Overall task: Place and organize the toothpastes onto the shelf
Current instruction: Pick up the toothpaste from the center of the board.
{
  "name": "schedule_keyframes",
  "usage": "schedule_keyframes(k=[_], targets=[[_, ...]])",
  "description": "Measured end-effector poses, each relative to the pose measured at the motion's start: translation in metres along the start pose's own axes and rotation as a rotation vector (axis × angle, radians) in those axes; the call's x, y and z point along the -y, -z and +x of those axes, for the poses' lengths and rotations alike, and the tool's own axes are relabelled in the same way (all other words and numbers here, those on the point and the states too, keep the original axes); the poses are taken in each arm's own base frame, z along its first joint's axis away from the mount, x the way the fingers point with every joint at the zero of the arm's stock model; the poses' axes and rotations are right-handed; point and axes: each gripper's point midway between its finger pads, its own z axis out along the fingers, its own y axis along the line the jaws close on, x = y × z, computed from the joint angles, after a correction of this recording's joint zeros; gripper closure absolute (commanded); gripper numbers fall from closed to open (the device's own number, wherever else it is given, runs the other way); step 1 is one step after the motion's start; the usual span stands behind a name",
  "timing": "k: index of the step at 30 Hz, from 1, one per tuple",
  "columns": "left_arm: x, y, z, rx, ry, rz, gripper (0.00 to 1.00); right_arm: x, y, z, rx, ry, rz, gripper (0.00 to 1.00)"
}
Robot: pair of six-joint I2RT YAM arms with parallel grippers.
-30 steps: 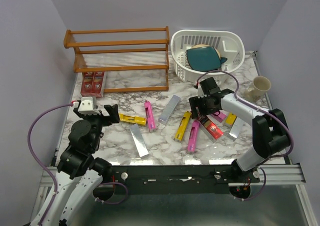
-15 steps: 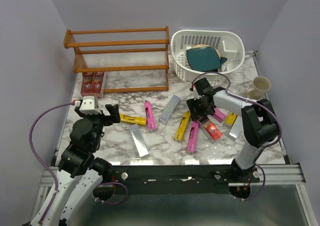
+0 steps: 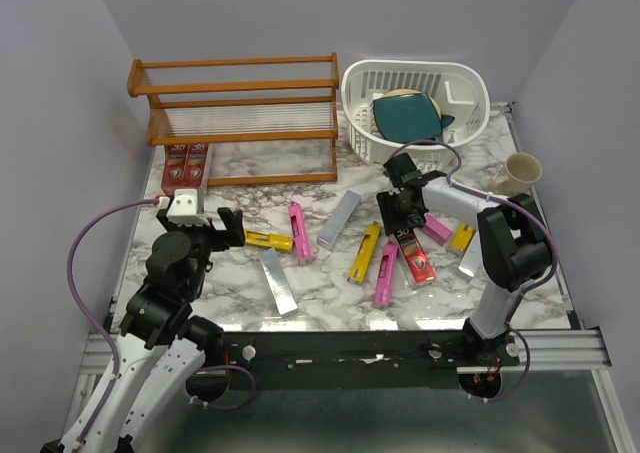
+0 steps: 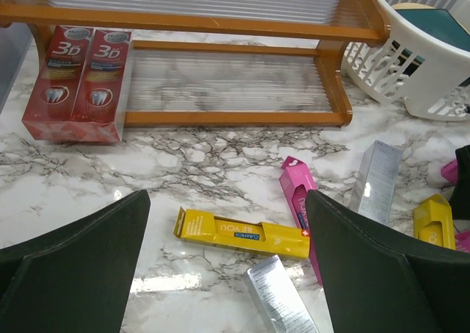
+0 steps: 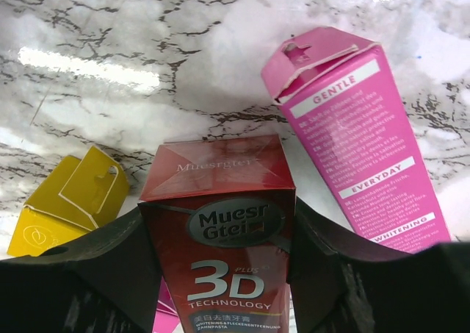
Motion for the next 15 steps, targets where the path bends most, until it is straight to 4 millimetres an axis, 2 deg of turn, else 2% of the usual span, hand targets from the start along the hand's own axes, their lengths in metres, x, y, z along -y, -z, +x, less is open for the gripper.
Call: schedule_keyframes(k=[6,9,10,11,15], targets=[[0.003,-0.002,0.003,-0.014,-0.004,0.014,0.01,0.004,0.0,-0.001,0.007,-0.082,0.039,0.58],[0.008,-0.005,0.007,-0.033,-0.008,0.037,0.01,0.007,0.0,-0.001,0.01,-0.115,0.053,0.59],[0.012,-0.007,0.01,-0.048,-0.011,0.052,0.01,0.007,0.001,-0.001,0.011,-0.125,0.056,0.61],[0.015,-0.01,0.014,-0.067,-0.014,0.065,0.01,0.007,0.002,-0.001,0.014,-0.136,0.058,0.69],[0.038,-0.019,0.033,-0.189,0.003,0.157,0.01,0.009,0.011,0.004,0.025,-0.179,0.061,0.76]])
